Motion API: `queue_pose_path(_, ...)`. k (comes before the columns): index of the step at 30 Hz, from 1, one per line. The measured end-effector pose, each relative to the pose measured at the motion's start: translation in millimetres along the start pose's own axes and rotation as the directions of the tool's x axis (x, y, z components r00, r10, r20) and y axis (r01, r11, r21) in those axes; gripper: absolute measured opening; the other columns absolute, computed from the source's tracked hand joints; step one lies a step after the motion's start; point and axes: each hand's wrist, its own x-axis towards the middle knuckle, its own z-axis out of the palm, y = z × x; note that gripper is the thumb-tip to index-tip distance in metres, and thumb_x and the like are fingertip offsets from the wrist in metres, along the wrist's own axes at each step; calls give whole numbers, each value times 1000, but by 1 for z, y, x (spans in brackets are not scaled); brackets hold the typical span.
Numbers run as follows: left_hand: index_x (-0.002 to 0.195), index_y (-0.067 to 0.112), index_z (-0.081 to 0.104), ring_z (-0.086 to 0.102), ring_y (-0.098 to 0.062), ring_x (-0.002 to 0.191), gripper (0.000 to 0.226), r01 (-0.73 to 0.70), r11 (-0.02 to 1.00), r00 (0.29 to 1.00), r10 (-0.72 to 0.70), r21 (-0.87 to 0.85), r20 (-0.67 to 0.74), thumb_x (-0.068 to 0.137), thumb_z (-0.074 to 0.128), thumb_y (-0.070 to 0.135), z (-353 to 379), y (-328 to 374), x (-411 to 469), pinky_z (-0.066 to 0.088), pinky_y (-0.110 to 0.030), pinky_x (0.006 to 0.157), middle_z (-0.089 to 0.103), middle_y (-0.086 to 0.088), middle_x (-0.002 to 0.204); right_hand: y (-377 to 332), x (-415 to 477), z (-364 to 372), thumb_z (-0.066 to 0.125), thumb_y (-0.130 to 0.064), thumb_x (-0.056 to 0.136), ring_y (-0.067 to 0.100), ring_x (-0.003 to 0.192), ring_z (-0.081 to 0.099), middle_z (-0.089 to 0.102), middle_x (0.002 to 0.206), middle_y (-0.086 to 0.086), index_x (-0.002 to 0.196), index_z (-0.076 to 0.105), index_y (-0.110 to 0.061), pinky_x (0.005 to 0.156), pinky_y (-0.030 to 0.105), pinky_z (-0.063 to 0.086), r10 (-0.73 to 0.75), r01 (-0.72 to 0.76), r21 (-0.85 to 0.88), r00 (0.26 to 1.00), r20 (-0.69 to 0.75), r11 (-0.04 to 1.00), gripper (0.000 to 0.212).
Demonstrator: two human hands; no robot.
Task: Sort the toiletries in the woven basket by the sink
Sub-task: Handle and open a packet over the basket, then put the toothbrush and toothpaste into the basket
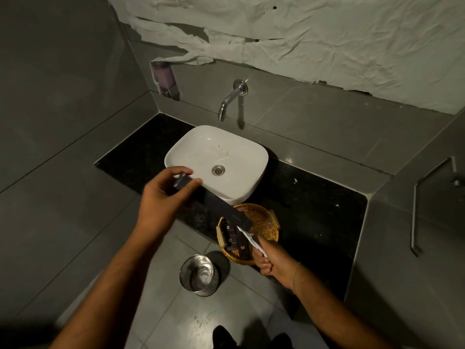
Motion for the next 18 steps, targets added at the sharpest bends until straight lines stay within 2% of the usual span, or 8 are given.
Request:
queue_pose_path(3, 93, 26, 74, 83, -21, 86, 19, 143, 977, 988, -151, -161, -43, 80, 88, 28, -42, -27, -7, 70, -29, 74, 78, -10, 101, 3, 5, -16, 47, -49, 104, 7, 31, 27, 37, 43, -6, 56, 48, -23, 38, 19, 15, 21, -29, -66, 994, -109, 997, 55)
queue_pose_path(5, 85, 19, 69, 86, -22, 85, 23, 321, 915, 945, -325, -246, 26, 75, 89, 24, -74, -61, -23, 69, -27, 74, 76, -23, 100, 13, 9, -29, 51, -49, 102, 9, 34, 25, 35, 45, -5, 57, 47, -23, 41, 21, 14, 6, -29, -111, 980, -201, 993, 52)
queue_pose_path(7, 95, 8, 71, 87, -20, 89, 42, 544, 825, 838, -530, -152, 128, 70, 94, 33, -97, -104, -50, 67, -24, 68, 79, -31, 104, 24, 9, -37, 52, -51, 101, 9, 35, 25, 36, 45, -5, 55, 48, -25, 42, 22, 15, 7, -40, -121, 966, -258, 992, 53)
queue_pose_path(9, 112, 8, 77, 85, -19, 88, 72, 715, 698, 691, -697, -43, 190, 57, 102, 48, -106, -149, -85, 65, -24, 68, 84, -21, 105, 32, 10, -38, 52, -52, 100, 9, 34, 25, 36, 44, -5, 47, 50, -25, 41, 20, 16, 27, -61, -105, 954, -298, 993, 60)
queue_pose_path(10, 117, 14, 80, 82, -19, 85, 72, 778, 628, 620, -759, -27, 201, 58, 102, 48, -106, -170, -104, 64, -26, 71, 85, -14, 101, 35, 10, -37, 52, -52, 100, 8, 34, 25, 37, 43, -6, 44, 50, -24, 40, 20, 17, 43, -81, -107, 947, -317, 991, 63)
queue_pose_path(12, 130, 18, 79, 75, -18, 81, 52, 862, 507, 502, -843, -27, 195, 82, 91, 32, -100, -212, -135, 56, -29, 76, 84, -3, 91, 37, 10, -34, 53, -52, 100, 8, 33, 25, 37, 41, -6, 45, 51, -23, 40, 19, 18, 51, -97, -122, 941, -334, 988, 62)
queue_pose_path(15, 138, -3, 69, 72, -25, 77, 46, 932, 338, 359, -912, -134, 199, 93, 76, 5, -87, -264, -158, 53, -34, 77, 79, -12, 86, 39, 7, -27, 53, -48, 102, 8, 32, 27, 38, 41, -4, 56, 52, -20, 39, 18, 20, 67, -130, -147, 925, -374, 981, 54)
queue_pose_path(18, 127, -9, 69, 70, -36, 93, 39, 928, 336, 360, -919, -159, 159, 90, 77, -3, -72, -286, -149, 55, -39, 84, 76, -23, 97, 49, 3, -25, 54, -39, 105, -2, 31, 36, 45, 48, -12, 71, 58, -28, 34, 15, 28, 9, -106, -193, 896, -444, 975, 35)
